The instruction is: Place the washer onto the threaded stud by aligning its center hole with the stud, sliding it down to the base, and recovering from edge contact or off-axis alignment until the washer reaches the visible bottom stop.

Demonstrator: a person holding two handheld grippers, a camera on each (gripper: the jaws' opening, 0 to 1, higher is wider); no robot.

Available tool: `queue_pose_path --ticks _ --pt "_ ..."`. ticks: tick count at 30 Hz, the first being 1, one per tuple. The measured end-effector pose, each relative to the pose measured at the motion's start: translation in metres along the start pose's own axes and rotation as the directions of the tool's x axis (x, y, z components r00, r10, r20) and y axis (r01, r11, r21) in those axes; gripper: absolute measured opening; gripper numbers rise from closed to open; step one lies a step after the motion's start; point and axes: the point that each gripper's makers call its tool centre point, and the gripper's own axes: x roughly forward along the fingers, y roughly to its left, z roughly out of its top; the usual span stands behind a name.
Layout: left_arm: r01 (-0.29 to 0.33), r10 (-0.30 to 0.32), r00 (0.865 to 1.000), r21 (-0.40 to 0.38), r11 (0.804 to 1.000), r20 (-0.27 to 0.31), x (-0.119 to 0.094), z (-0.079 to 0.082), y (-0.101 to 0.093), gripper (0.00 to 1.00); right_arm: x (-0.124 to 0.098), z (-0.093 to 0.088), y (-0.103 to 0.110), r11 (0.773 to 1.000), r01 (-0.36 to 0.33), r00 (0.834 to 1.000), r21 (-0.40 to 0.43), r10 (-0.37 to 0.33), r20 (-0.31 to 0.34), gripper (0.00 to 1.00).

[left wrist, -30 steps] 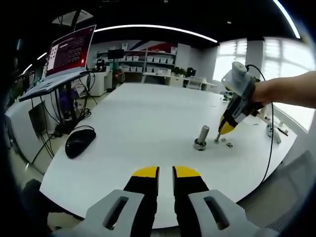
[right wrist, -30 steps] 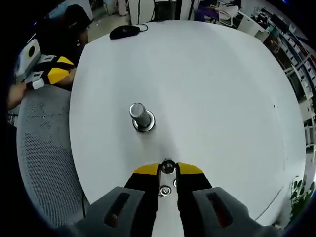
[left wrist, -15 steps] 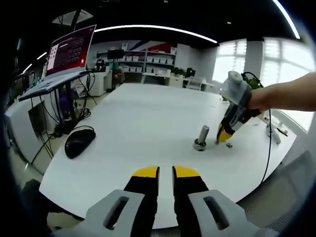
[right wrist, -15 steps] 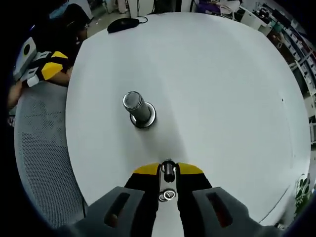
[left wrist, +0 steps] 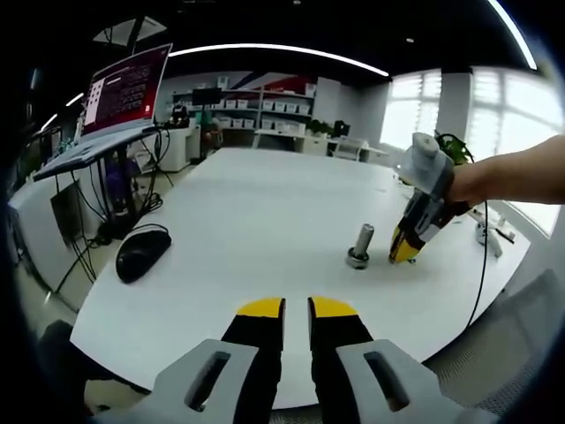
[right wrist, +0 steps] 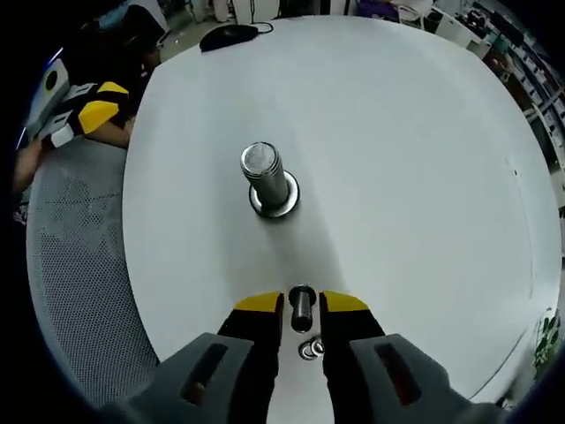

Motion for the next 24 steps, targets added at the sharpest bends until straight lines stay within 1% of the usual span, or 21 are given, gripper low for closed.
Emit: queue_pose_path --ticks 4,6,8,10,14,16,24 --pt "0.001 -0.001 1.000 0.001 1.000 -0.001 0.000 0.000 0.000 0.08 -0.007 -0.002 -0.002 1.000 0.022 1.000 0.001 -0.022 0.018 0.26" --pt "0.001 -0.001 1.000 0.002 1.000 -0.001 0.000 0.000 0.000 0.08 -0.012 -0.002 -0.002 0.999 0.032 0.999 0.012 -0.033 0.039 0.28" --pt "0.002 -0.002 1.000 0.002 1.000 -0.004 0.000 -0.001 -0.001 0.08 -0.015 -0.002 -0.003 0.999 0.039 0.997 0.018 -0.040 0.067 0.29" --pt "0.002 -0.002 1.000 0.000 1.000 0.000 0.000 0.000 0.000 0.08 -0.021 -0.004 0.000 0.999 0.040 0.996 0.029 -0.042 0.079 0.29" --pt "0.002 -0.002 1.000 0.004 1.000 -0.007 0.000 -0.001 -0.001 0.08 -0.028 -0.006 0.001 0.998 0.066 0.992 0.021 -0.067 0.106 0.29" --pt "0.002 -0.002 1.000 0.005 1.000 -0.009 0.000 -0.001 -0.001 0.08 -0.031 -0.008 0.003 0.997 0.061 0.990 0.041 -0.066 0.128 0.29" --pt "0.002 -0.002 1.000 0.010 1.000 -0.028 0.001 -0.004 -0.001 0.08 -0.038 -0.021 0.006 0.994 0.053 0.984 0.092 -0.068 0.167 0.29"
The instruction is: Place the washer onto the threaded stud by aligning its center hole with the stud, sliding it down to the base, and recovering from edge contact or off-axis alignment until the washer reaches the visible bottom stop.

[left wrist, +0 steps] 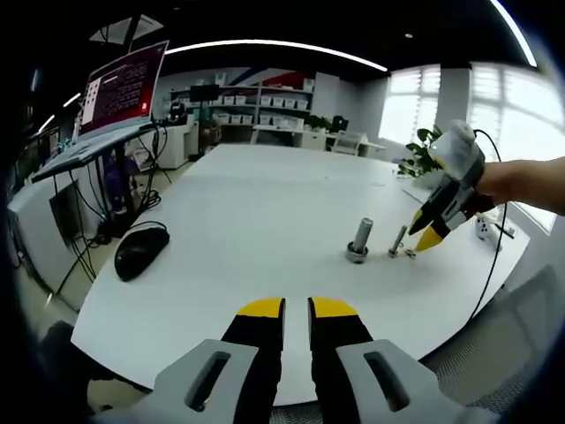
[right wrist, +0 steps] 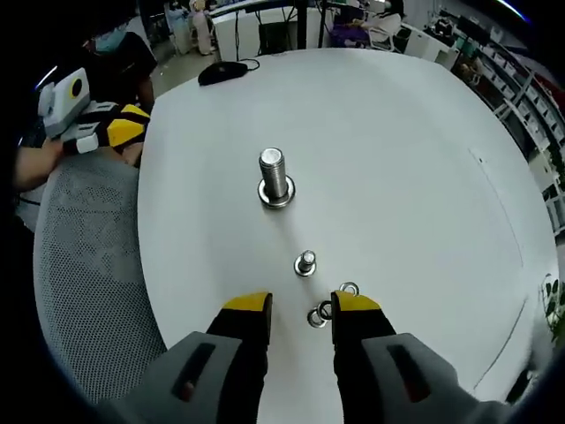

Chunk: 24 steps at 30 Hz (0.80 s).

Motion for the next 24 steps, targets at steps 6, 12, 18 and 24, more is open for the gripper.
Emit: queue_pose_path --ticks 6,12,18,24 --pt "-0.001 0.001 1.000 -0.001 1.000 -0.006 0.000 -0.001 0.000 0.08 -0.001 -0.010 -0.006 0.999 0.013 1.000 0.048 -0.014 0.026 0.29" --pt "0.001 -0.001 1.000 0.001 1.000 -0.011 0.000 -0.002 0.000 0.08 0.002 -0.019 -0.009 0.996 0.017 0.999 0.089 -0.020 0.038 0.29" --pt "-0.002 0.002 1.000 0.004 1.000 -0.019 0.001 -0.003 0.000 0.08 0.003 -0.031 -0.013 0.991 0.022 0.999 0.132 -0.028 0.046 0.29" --pt "0.002 -0.001 1.000 0.014 1.000 -0.026 0.000 -0.004 -0.002 0.08 0.004 -0.038 -0.011 0.988 0.016 0.999 0.152 -0.022 0.038 0.29"
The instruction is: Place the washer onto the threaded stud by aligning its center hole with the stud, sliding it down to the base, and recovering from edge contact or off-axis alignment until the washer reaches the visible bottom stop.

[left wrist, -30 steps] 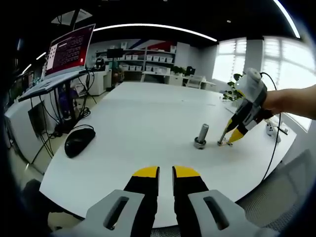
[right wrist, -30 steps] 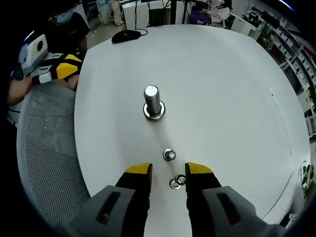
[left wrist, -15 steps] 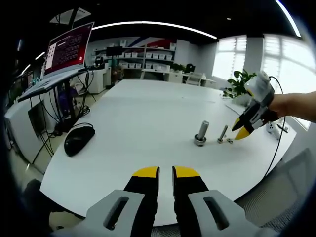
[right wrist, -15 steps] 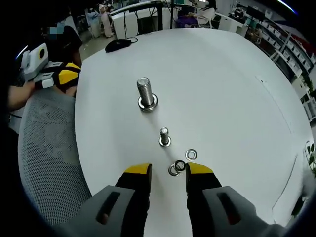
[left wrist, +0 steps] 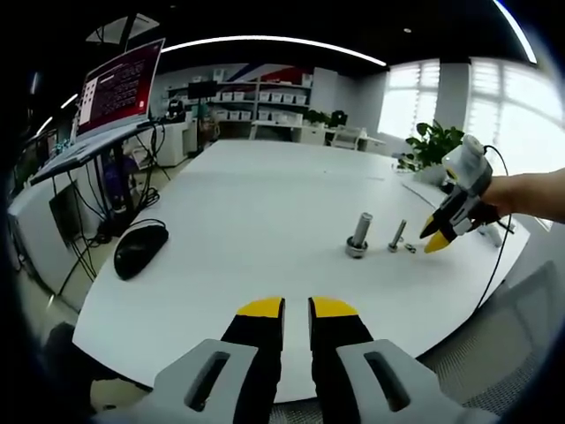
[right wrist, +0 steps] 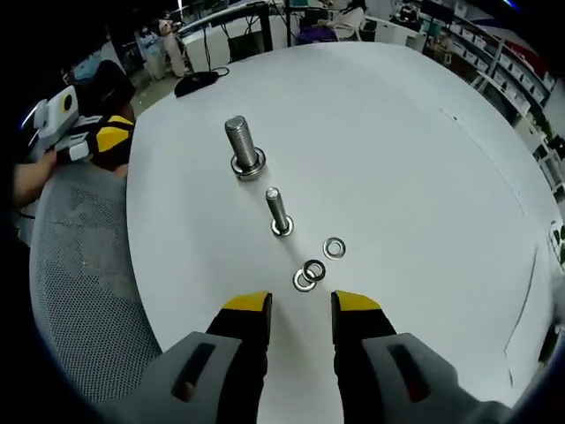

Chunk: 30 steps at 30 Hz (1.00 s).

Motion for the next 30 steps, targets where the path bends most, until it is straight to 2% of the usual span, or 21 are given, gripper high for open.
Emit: queue_pose_path --ticks 7,13,19,30 --pt "-0.001 0.002 1.000 0.017 1.000 -0.012 0.000 -0.001 -0.004 0.10 0.000 0.001 0.000 1.000 -0.001 1.000 0.000 0.001 -0.009 0.29" --pt "0.025 -0.025 1.000 0.001 1.000 0.008 -0.002 0.004 -0.009 0.15 -0.004 0.009 -0.002 1.000 -0.002 1.000 -0.005 0.002 0.004 0.29" --pt "0.035 -0.035 0.999 -0.008 0.999 -0.007 -0.002 0.003 -0.011 0.17 -0.007 0.013 -0.009 1.000 0.004 1.000 -0.005 -0.004 0.013 0.29" --pt "0.051 -0.051 0.999 0.012 0.999 0.013 -0.010 0.012 -0.020 0.19 -0.003 0.008 -0.012 1.000 0.005 1.000 0.002 -0.005 -0.011 0.29"
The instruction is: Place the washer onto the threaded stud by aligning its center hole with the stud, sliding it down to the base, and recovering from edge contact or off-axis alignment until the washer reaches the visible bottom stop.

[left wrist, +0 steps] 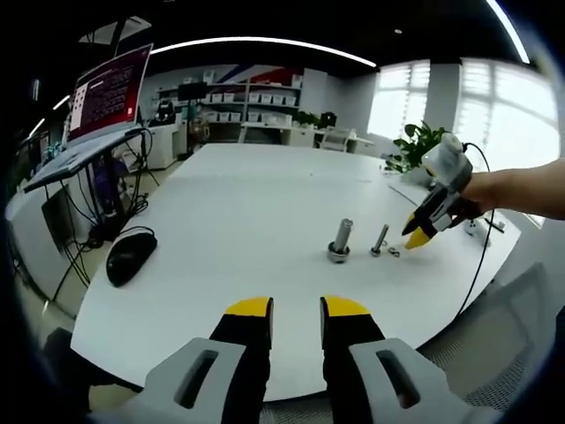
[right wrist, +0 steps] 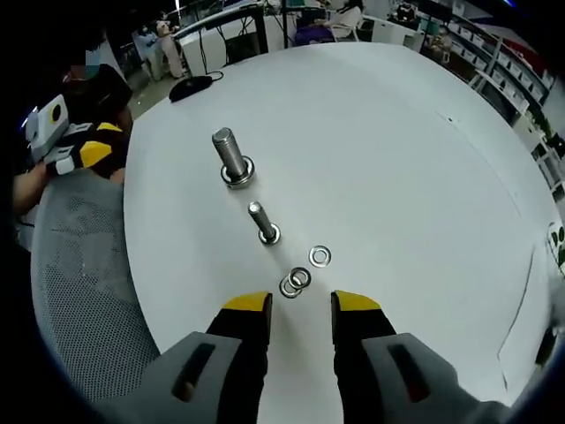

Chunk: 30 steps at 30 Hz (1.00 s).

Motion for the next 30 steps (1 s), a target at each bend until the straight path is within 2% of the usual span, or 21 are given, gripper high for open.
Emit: queue_pose_path --ticks 4,11,15,18,21,24,26,30 --pt "0.008 -0.008 1.000 0.019 1.000 0.006 -0.003 0.003 -0.004 0.20 0.001 -0.001 0.002 1.000 -0.002 1.000 -0.009 0.002 -0.023 0.29" --pt "0.040 -0.041 0.999 0.029 0.999 0.004 -0.004 0.010 -0.014 0.18 0.001 0.008 0.005 1.000 -0.006 1.000 -0.010 0.006 -0.003 0.29" --pt "0.070 -0.069 0.995 -0.011 0.998 0.070 -0.002 0.027 -0.022 0.19 0.003 0.008 0.005 1.000 -0.010 1.000 -0.007 0.010 0.001 0.29" --pt "0.064 -0.065 0.996 0.015 0.998 0.063 0.000 0.033 -0.025 0.19 0.006 0.006 0.003 1.000 -0.012 1.000 -0.002 0.012 -0.009 0.29" --pt "0.111 -0.113 0.990 0.030 0.993 0.088 0.002 0.044 -0.040 0.19 0.007 0.007 0.002 1.000 -0.017 1.000 -0.003 0.017 -0.010 0.29" --pt "0.119 -0.124 0.990 0.076 0.990 0.068 0.004 0.044 -0.048 0.20 0.008 0.005 0.002 1.000 -0.025 1.000 -0.009 0.025 -0.017 0.29" --pt "0.178 -0.184 0.980 0.076 0.981 0.081 0.003 0.048 -0.062 0.19 0.008 0.004 0.002 0.999 -0.030 0.999 -0.011 0.030 -0.020 0.29" --pt "0.192 -0.199 0.977 0.089 0.977 0.075 0.007 0.053 -0.072 0.20 0.009 0.000 0.002 0.999 -0.038 0.999 -0.014 0.037 -0.025 0.29"
